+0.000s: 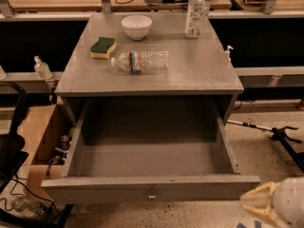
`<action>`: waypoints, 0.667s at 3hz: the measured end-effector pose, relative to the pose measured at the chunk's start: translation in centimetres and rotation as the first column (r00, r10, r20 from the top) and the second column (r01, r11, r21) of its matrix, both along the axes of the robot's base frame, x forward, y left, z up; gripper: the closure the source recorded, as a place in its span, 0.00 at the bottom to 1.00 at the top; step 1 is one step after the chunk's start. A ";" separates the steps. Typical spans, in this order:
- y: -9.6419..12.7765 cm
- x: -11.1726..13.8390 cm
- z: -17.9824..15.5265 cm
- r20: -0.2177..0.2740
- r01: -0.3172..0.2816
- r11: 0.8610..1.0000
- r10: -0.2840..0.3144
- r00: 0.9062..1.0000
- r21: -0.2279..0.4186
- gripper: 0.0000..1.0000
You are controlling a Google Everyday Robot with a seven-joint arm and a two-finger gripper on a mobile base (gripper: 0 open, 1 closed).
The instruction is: Close top drawer
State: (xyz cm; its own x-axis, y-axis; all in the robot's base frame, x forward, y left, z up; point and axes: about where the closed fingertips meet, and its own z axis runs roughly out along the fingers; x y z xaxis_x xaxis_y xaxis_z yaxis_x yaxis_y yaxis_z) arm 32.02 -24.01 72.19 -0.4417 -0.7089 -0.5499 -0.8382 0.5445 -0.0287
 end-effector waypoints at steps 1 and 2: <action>1.8 -2.6 -3.8 -0.110 -0.044 0.999 0.046 0.993 0.019 0.97; 2.1 -2.9 -4.2 -0.125 -0.048 0.999 0.050 0.991 0.020 1.00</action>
Offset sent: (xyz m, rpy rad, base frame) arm -0.0241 0.0159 -0.0339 0.0155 0.0975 0.0396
